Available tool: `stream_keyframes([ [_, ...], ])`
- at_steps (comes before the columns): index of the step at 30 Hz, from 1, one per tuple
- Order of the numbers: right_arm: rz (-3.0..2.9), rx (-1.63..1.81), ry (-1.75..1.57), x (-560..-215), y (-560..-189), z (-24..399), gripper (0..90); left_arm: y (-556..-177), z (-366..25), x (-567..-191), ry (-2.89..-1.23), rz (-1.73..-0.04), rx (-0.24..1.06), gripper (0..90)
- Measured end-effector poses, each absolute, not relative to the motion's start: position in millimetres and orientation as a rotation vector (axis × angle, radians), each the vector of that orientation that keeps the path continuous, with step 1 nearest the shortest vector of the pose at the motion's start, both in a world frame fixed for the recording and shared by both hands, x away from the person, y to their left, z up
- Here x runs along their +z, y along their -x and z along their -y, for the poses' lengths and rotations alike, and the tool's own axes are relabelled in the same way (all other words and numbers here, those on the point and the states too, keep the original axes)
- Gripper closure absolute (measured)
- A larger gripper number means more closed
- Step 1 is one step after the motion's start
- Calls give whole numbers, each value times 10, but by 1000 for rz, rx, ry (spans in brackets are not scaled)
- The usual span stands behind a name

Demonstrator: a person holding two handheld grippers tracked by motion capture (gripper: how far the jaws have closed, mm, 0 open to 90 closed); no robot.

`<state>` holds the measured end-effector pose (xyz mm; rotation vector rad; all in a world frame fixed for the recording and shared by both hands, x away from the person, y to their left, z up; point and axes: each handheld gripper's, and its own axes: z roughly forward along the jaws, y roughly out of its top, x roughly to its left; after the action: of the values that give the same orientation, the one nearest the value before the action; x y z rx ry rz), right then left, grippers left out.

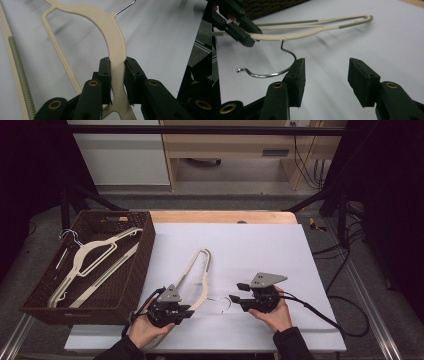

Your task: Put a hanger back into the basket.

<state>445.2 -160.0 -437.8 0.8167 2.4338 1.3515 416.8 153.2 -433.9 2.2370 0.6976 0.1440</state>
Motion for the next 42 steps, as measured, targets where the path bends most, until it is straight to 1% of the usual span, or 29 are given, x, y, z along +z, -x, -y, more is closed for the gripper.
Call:
stream_keyframes([
  [6,-2483,1398,-809,-4493,-4455,1506,494,-4167,-1548,-4314,-2221,-701,147,764],
  [10,-2484,1429,-799,-4549,-4458,1455,515,-4169,-1552,-4295,-2213,-696,158,765],
  [18,-2463,1530,-738,-4554,-4422,1267,556,-4162,-1526,-4298,-2198,-701,163,768],
  [26,-2393,1626,-717,-4531,-4432,1171,675,-4156,-1508,-4323,-2208,-701,162,768],
  [27,-2396,1631,-717,-4531,-4436,1170,712,-4156,-1508,-4324,-2207,-700,162,768],
  [29,-2399,1635,-710,-4530,-4436,1172,748,-4155,-1506,-4329,-2206,-702,156,768],
  [30,-2406,1644,-702,-4527,-4437,1174,788,-4155,-1504,-4333,-2209,-699,160,768],
  [31,-2406,1644,-702,-4527,-4437,1174,788,-4156,-1503,-4336,-2212,-698,159,768],
  [32,-2410,1649,-695,-4527,-4439,1174,814,-4156,-1496,-4344,-2213,-697,158,767],
  [34,-2412,1648,-692,-4528,-4441,1174,824,-4156,-1494,-4347,-2213,-694,156,767],
  [35,-2416,1648,-687,-4529,-4443,1174,847,-4155,-1493,-4350,-2211,-694,151,767],
  [38,-2423,1655,-670,-4523,-4445,1174,877,-4157,-1496,-4355,-2209,-696,144,767],
  [42,-2426,1631,-648,-4499,-4428,1153,885,-4155,-1500,-4359,-2214,-691,147,764],
])
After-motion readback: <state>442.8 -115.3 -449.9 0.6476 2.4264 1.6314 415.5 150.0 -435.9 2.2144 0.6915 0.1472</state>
